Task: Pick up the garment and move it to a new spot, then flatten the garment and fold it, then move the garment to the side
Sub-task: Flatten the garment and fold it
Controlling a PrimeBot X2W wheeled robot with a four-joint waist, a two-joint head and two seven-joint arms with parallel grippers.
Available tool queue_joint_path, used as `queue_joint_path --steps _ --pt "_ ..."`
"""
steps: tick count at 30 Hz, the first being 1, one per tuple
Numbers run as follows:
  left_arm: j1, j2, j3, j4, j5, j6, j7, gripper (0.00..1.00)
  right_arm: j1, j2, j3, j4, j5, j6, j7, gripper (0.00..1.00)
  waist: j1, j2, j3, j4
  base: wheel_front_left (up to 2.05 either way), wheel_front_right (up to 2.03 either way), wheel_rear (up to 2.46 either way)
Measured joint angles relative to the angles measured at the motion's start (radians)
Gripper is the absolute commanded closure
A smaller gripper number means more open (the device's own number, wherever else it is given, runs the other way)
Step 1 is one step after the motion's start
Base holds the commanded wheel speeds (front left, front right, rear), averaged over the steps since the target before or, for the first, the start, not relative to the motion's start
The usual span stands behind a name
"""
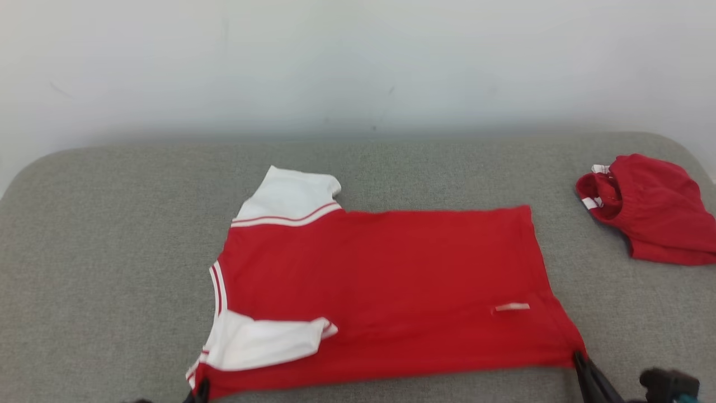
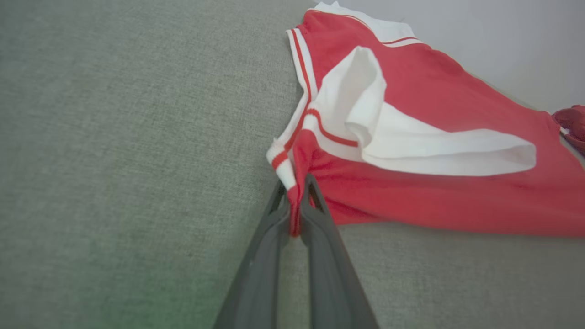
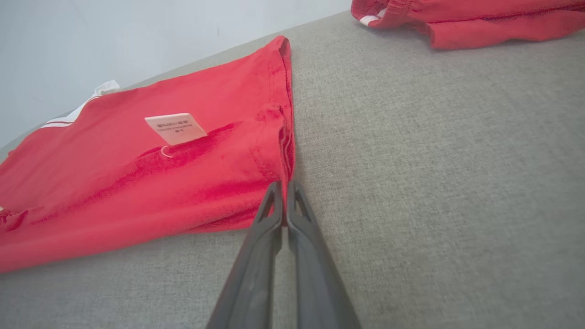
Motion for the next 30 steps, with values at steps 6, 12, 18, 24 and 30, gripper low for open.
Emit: queue_joint_path --steps 6,12,18,24,30 --pt "0.122 0.007 -0.005 -0.114 0.002 0.043 0.010 1.00 0.170 -0.015 -0.043 -0.123 0.028 0.000 0.066 1.00 0.0000 0.0000 -0.006 0.004 0.00 0.00 0.00" --pt "0.167 0.007 -0.006 -0.169 0.001 0.077 0.017 1.00 0.234 0.015 -0.094 -0.193 0.016 0.000 0.113 1.00 0.0000 0.0000 0.001 0.000 0.00 0.00 0.00" --pt "0.176 0.009 -0.011 -0.174 0.003 0.091 0.018 0.77 0.253 0.041 -0.131 -0.211 -0.015 0.000 0.150 1.00 0.0000 0.0000 -0.009 0.004 0.00 0.00 0.00" --pt "0.177 0.015 0.002 -0.172 0.018 0.102 0.011 0.00 0.251 0.062 -0.172 -0.232 -0.046 0.000 0.144 0.00 0.0000 0.0000 -0.026 0.009 0.00 0.00 0.00" --pt "0.187 0.022 0.079 -0.264 0.085 0.122 0.003 0.00 0.232 0.069 -0.183 -0.307 -0.115 0.000 0.080 0.00 0.0000 0.0000 -0.036 0.012 0.00 0.00 0.00"
